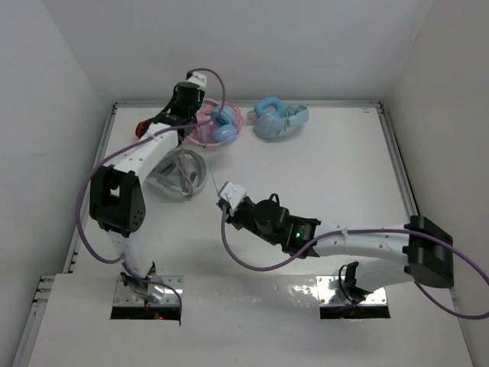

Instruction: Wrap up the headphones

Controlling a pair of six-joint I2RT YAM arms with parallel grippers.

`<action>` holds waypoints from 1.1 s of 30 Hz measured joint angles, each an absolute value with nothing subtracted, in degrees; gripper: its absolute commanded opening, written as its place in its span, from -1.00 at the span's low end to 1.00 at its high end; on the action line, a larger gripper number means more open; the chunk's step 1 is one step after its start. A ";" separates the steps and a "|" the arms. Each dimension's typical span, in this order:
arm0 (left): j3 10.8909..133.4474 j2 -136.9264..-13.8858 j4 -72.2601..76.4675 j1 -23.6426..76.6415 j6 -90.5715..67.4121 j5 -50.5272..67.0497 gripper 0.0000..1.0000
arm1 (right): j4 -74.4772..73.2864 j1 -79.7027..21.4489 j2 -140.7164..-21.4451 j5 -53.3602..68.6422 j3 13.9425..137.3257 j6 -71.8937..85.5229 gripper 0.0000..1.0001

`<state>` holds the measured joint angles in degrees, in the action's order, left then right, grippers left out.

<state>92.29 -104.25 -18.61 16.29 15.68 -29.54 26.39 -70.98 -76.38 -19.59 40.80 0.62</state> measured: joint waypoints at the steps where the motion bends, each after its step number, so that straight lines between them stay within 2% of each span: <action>1: 89.38 -104.05 -15.59 17.06 17.63 -30.02 -1.00 | 23.77 -71.11 -75.88 -20.49 43.62 -1.19 -1.00; 5: 78.17 -102.59 -8.05 21.56 24.62 -31.42 -1.00 | 15.57 -70.46 -73.95 -24.56 53.36 -7.84 -1.00; 9: 71.22 -99.33 -5.85 27.00 27.68 -28.47 -1.00 | 10.17 -63.59 -73.01 -25.41 60.03 -11.31 -1.00; 16: 70.91 -93.30 -5.50 29.23 24.29 -21.96 -1.00 | 6.46 -44.45 -72.90 -23.59 65.54 -11.18 -1.00; 27: 69.63 -84.09 -7.57 40.36 21.78 -14.79 -1.00 | 1.19 -30.72 -81.58 -12.03 75.16 -4.64 -1.00; 33: 69.69 -83.61 -9.21 40.29 19.99 -13.08 -1.00 | -2.48 -26.15 -85.65 -6.81 76.31 0.14 -1.00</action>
